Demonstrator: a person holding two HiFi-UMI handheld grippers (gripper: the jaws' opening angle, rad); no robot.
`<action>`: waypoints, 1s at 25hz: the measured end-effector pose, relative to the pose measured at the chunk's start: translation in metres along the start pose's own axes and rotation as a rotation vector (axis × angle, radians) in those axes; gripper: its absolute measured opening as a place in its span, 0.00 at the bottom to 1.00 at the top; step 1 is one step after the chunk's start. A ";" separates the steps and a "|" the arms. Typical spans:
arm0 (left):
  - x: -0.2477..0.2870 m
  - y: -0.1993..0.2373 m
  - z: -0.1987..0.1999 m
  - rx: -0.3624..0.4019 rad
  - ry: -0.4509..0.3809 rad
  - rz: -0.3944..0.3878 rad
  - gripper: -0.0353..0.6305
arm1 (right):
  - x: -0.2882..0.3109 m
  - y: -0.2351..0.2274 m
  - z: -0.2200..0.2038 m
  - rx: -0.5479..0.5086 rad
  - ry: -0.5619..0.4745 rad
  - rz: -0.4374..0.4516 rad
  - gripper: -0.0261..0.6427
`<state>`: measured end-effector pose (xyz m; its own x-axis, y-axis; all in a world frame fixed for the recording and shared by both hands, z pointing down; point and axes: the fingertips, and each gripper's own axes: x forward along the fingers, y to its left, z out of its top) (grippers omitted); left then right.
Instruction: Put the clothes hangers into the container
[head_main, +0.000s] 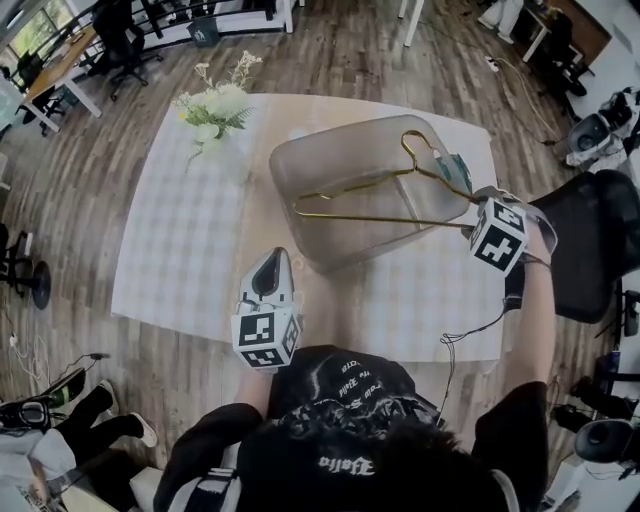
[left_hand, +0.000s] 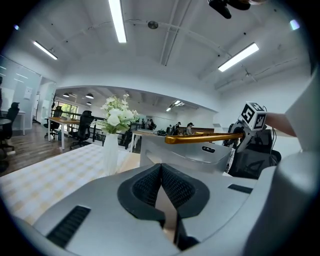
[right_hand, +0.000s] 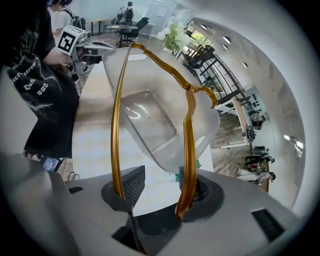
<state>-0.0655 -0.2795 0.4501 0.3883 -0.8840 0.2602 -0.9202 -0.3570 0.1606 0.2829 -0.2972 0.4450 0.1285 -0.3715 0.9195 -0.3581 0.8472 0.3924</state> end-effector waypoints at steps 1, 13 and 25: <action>0.001 0.001 0.000 0.000 -0.001 0.005 0.08 | 0.002 -0.003 0.002 -0.019 0.009 0.022 0.37; 0.010 0.008 -0.004 -0.015 -0.001 0.050 0.08 | 0.023 -0.003 0.015 -0.220 0.161 0.333 0.38; 0.022 0.007 -0.007 -0.020 0.018 0.061 0.08 | 0.014 -0.035 0.029 -0.316 0.242 0.375 0.38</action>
<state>-0.0627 -0.2997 0.4634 0.3327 -0.8982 0.2873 -0.9411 -0.2964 0.1629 0.2708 -0.3429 0.4433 0.2677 0.0441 0.9625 -0.1297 0.9915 -0.0093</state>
